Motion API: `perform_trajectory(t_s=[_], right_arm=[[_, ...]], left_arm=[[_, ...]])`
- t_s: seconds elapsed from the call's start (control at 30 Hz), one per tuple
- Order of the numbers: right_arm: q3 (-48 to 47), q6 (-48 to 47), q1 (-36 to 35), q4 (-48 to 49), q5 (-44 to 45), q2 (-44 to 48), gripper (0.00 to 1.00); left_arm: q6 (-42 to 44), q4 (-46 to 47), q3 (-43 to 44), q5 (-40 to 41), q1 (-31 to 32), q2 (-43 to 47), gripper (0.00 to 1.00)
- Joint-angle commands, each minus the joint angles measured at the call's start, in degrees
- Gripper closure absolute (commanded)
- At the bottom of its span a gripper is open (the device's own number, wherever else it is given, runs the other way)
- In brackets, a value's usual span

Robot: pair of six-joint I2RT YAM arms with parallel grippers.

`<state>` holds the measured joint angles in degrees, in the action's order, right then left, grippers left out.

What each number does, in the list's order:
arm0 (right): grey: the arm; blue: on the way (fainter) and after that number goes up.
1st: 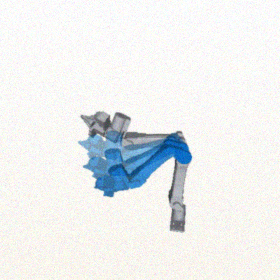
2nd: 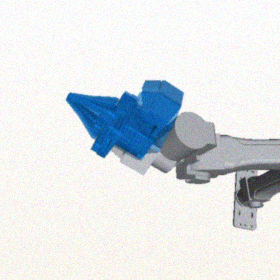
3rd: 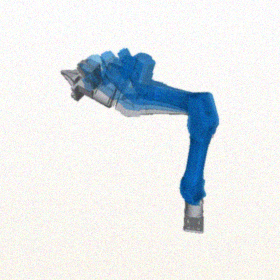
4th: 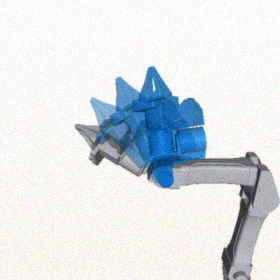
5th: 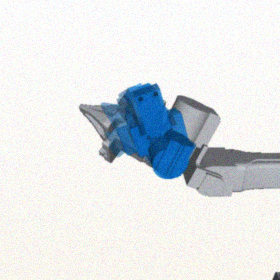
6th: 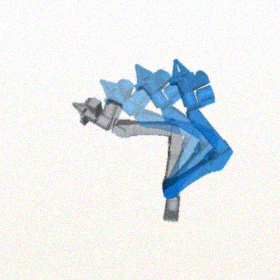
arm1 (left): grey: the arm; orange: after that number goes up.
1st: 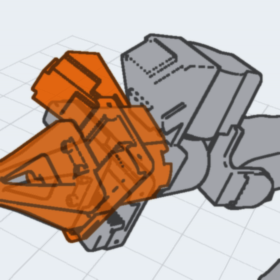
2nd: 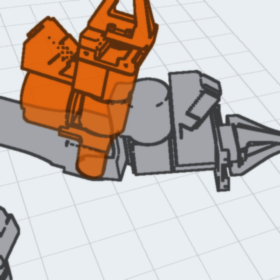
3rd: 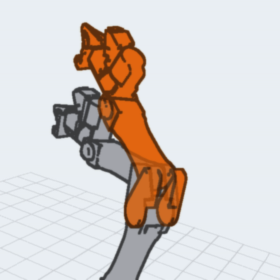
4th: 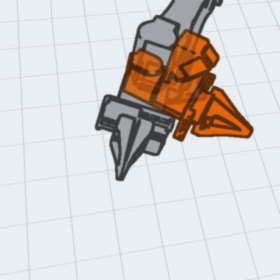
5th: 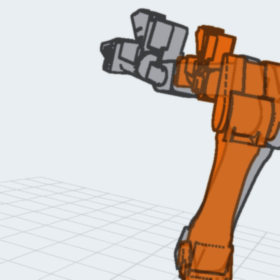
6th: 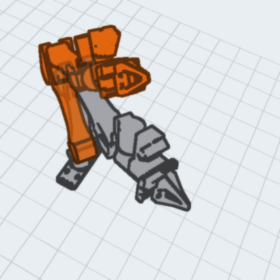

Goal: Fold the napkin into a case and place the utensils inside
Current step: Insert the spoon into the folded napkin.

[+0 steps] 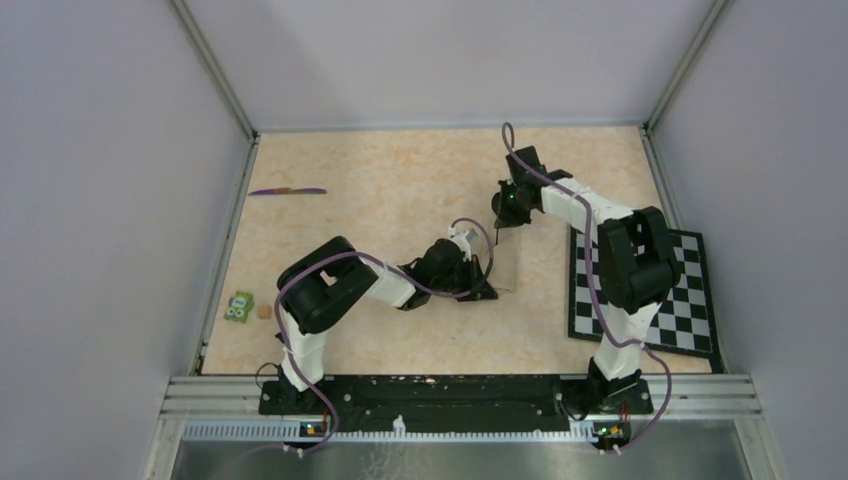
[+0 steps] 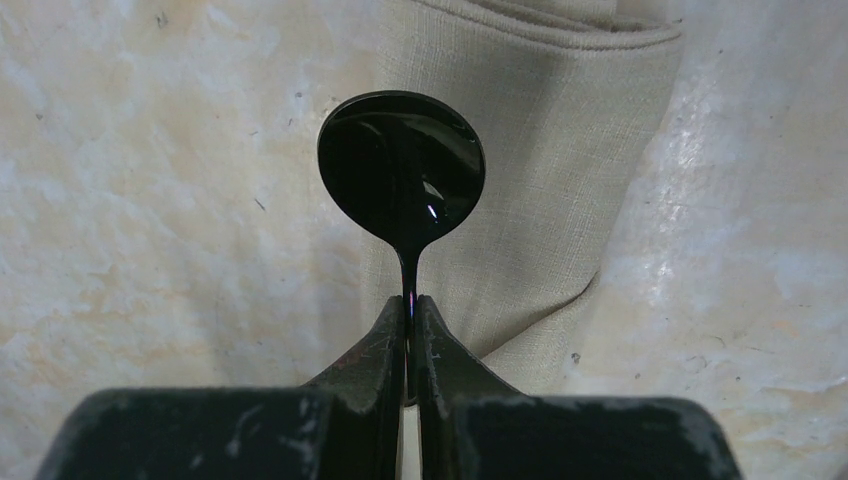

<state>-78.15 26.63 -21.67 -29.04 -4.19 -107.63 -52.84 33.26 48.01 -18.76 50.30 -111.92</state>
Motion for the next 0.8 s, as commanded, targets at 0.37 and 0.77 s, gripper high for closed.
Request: perform_trajectory(t_s=[0.37,0.77], right_arm=[[1.48,2.30,-0.92,1.20,-0.63,-0.07,1.00],[0.17,2.29,-0.06,1.44,-0.22,-2.70,0.90]], left_arm=[[0.63,0.59,0.60,1.30,-0.01,-0.02,0.94],[1.14,-0.59,0.82,1.17,0.06,0.77,0.94]])
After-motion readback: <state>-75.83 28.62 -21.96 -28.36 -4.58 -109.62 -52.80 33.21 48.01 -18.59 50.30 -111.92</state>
